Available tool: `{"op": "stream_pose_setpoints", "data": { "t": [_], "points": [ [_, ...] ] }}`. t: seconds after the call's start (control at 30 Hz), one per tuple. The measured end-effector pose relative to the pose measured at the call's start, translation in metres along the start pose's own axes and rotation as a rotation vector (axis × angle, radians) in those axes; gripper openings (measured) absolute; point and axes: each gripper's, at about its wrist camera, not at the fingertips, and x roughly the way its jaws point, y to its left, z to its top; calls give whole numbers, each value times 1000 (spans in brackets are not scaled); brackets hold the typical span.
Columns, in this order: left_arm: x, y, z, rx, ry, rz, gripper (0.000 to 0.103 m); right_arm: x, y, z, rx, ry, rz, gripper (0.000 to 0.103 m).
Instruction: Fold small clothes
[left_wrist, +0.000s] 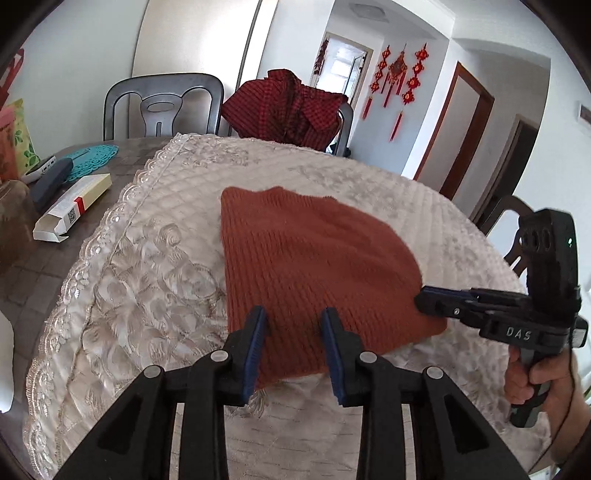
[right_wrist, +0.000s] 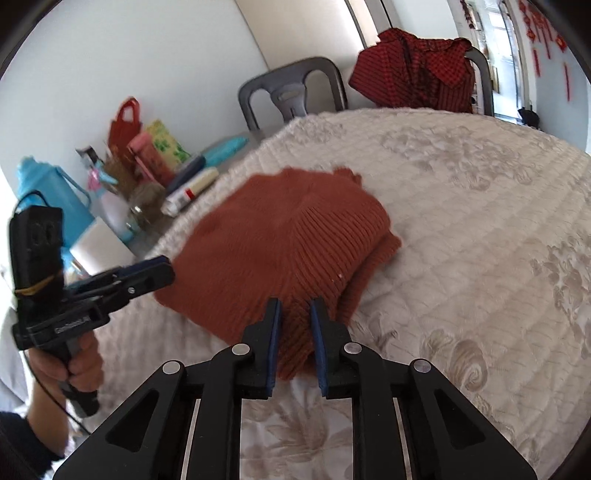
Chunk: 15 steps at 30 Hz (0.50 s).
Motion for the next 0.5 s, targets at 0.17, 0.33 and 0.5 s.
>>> {"op": "stream_pose_setpoints", "data": {
  "t": [0.17,0.33,0.5],
  "points": [
    [3,-5,-2,29,-5,27,34,7,-5,-1,-16,-9,-1,17],
    [-4,-5,-2,12,3,47,34,7,-1,0,-13,-5,-7,19],
    [-20,-10,-13,-11,7,65,34,-12,12,-13,-46,-13,-48,19]
  ]
}}
